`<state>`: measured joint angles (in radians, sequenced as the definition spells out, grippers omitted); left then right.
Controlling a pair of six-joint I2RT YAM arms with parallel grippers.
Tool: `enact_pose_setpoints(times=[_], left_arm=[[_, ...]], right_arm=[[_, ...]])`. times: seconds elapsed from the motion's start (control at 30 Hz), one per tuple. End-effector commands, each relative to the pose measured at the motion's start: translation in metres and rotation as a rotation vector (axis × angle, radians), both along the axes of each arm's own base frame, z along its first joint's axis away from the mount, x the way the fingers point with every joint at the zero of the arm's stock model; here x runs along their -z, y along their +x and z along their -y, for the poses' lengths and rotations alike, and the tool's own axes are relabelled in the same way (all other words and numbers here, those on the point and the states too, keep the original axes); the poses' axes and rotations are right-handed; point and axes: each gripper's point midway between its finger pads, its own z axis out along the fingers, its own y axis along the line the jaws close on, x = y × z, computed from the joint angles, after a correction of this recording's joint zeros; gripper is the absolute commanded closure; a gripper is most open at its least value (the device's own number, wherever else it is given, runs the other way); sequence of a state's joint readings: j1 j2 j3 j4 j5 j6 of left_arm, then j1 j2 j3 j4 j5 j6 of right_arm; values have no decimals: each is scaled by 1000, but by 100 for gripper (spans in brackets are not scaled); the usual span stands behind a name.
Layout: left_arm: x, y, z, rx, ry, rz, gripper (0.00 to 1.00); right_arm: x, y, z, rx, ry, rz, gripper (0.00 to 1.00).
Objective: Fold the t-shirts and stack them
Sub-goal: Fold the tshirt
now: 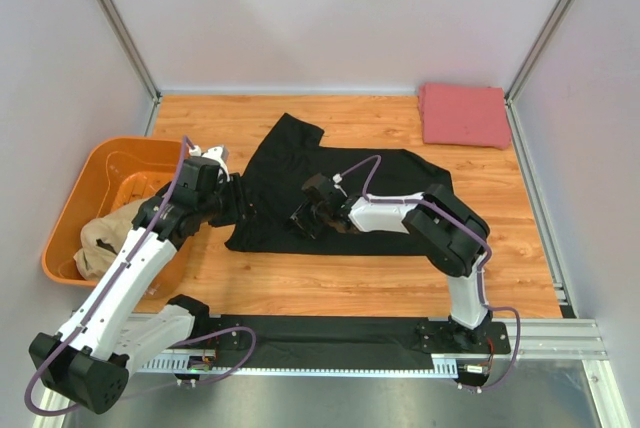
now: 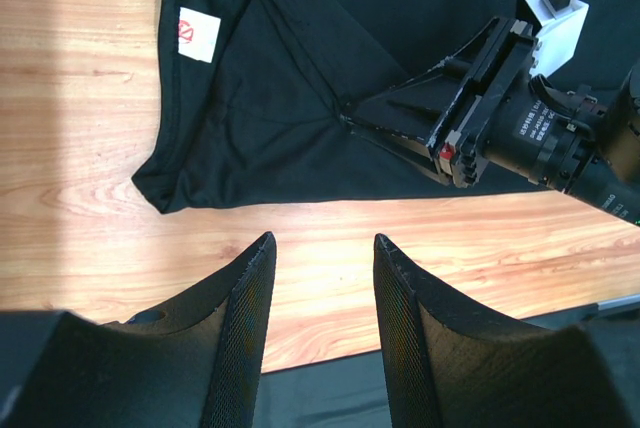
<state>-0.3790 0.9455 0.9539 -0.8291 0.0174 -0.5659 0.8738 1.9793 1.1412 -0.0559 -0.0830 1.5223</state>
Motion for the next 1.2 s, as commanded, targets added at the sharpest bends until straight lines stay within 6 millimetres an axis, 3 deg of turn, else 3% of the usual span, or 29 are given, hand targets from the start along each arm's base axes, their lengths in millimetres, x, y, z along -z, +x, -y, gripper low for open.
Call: enact_pose_setpoints(times=[0.0, 0.33, 0.47, 0.63, 0.87, 0.93, 1.17], left_arm=[[-8, 3, -1, 19, 11, 28, 49], [-9, 3, -1, 21, 17, 30, 49], [-8, 3, -2, 19, 18, 31, 49], [-7, 6, 4, 47, 6, 30, 49], [-4, 12, 18, 159, 11, -6, 48], [1, 12, 20, 166, 11, -31, 44], [18, 12, 23, 159, -11, -100, 44]], right_arm=[[-1, 15, -3, 43, -14, 25, 69], [-2, 18, -4, 24, -16, 34, 84], [-9, 14, -7, -2, 2, 30, 95], [-28, 15, -10, -101, 81, 75, 99], [-54, 16, -13, -236, 318, 113, 100], [-59, 12, -10, -261, 344, 111, 100], [-67, -5, -9, -363, 420, 41, 100]])
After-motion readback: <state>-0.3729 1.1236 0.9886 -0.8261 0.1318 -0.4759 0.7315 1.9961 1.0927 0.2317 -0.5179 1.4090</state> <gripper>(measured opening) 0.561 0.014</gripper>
